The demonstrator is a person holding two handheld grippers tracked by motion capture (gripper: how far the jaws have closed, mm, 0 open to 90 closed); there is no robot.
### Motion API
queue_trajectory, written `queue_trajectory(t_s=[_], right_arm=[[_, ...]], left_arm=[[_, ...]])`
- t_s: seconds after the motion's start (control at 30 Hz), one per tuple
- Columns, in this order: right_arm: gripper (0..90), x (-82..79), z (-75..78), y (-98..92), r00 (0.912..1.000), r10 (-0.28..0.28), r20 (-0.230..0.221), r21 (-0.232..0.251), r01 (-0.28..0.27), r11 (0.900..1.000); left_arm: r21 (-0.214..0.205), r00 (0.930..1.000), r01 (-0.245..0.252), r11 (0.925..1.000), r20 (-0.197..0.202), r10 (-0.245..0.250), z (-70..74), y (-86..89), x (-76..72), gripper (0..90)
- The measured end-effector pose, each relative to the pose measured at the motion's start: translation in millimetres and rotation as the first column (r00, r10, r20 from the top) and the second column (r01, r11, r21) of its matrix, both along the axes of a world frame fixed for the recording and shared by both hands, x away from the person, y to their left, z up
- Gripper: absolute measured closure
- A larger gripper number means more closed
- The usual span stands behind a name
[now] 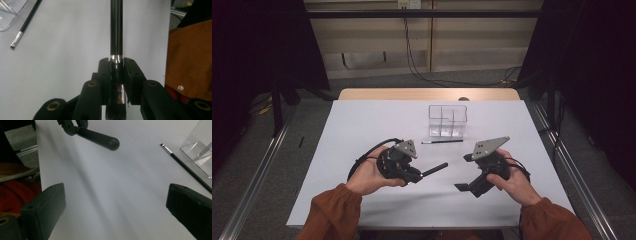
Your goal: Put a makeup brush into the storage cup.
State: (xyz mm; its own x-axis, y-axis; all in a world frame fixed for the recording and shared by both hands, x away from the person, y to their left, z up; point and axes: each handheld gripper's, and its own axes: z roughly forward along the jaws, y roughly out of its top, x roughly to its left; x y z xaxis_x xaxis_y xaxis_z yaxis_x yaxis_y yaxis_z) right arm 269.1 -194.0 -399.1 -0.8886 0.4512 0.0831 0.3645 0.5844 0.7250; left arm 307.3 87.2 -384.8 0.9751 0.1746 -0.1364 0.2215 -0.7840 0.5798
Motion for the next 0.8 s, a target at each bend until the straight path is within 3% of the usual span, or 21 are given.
queue_trajectory(t_s=[0.3,0.4,0.7,0.8], right_arm=[[7.1,8.6,1.6,18.7,0.9956,0.091,-0.023,-0.094,-0.092,0.9913],[6.8,13.0,0.7,24.1,0.9883,0.142,-0.056,-0.111,-0.147,0.9828],[8.8,21.3,3.2,35.4,0.9744,0.196,-0.110,-0.182,-0.214,0.9598],[17.1,24.4,3.7,38.5,0.9665,0.213,-0.143,-0.199,-0.239,0.9503]], left_arm=[[0.069,0.9996,0.027,0.9973,-0.005,-0.027,0.2,-8.0,1.4,76.7],[0.088,0.9992,0.041,0.9953,-0.005,-0.040,1.2,-10.1,2.1,76.7],[0.123,0.9976,0.069,0.9901,-0.008,-0.069,3.2,-16.0,0.8,76.8],[0.136,0.9970,0.078,0.9876,-0.005,-0.078,2.8,-18.3,0.4,76.8]])
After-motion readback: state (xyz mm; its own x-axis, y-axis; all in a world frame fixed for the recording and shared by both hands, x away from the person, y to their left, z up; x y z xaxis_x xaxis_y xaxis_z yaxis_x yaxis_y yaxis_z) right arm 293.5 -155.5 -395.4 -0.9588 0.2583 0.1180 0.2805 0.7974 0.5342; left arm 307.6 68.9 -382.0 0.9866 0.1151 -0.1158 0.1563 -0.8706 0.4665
